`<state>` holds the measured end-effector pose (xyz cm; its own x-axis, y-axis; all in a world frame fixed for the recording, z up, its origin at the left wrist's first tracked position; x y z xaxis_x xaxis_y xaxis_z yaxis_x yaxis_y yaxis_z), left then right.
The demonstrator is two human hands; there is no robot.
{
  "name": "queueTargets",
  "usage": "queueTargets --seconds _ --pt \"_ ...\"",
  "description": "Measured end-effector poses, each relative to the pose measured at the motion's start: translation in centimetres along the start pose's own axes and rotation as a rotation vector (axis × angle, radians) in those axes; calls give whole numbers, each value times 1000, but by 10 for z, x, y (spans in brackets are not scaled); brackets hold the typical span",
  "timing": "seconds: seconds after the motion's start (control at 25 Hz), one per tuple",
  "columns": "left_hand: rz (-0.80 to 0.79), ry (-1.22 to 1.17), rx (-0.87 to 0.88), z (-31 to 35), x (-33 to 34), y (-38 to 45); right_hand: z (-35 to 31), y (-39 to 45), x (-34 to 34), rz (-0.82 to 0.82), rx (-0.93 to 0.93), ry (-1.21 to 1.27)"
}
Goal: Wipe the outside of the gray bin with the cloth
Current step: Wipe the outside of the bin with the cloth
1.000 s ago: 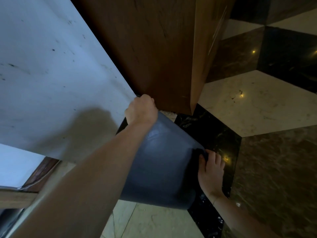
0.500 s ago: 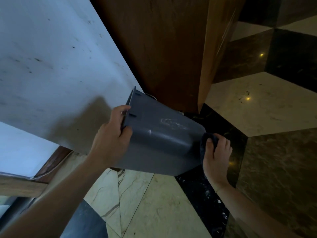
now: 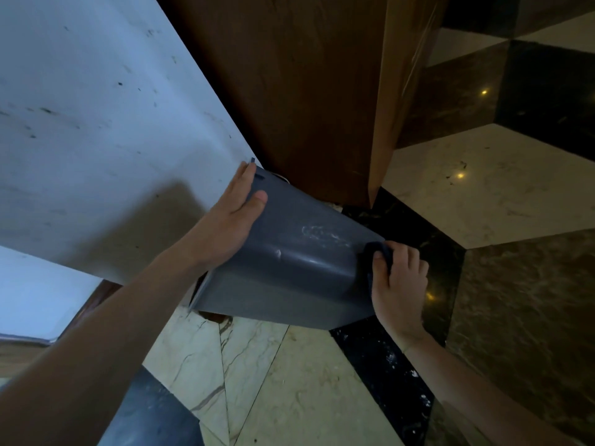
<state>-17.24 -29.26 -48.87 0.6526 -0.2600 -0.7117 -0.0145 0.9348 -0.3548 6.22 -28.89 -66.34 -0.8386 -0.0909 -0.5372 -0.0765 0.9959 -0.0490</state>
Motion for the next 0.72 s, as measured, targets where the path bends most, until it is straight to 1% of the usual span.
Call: queueTargets --seconds 0.08,0.16,0.24,0.32,0.44,0.56,0.64,0.68,0.72 --pt "12 -176 2 -2 -2 0 -14 8 2 -48 -22 3" --pt "32 -231 11 4 0 1 -43 14 4 -96 -85 15" --pt "32 -197 35 15 9 3 -80 19 7 -123 -142 26" --pt "69 -144 58 26 14 6 -120 23 9 -145 -190 89" --pt "121 -117 48 33 16 14 -162 14 6 -103 -295 135" --pt "142 -108 49 35 22 13 -164 -6 3 23 -380 34" --pt "151 -58 41 36 25 11 -152 -8 6 62 -426 -32" --pt "165 -32 30 35 24 11 -139 -3 8 53 -411 -52" --pt "182 -7 14 33 20 10 -122 4 8 39 -357 -67"
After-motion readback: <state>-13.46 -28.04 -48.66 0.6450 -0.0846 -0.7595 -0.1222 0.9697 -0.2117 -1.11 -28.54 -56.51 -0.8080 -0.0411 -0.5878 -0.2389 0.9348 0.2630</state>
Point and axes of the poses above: each hand's wrist, its own y-axis towards the middle knuckle, its own x-axis out of the palm, z = x × y, the point moved 7 cm from there along y, towards the middle knuckle, and after that the axes turned 13 degrees about -z, right-handed, at the moved point
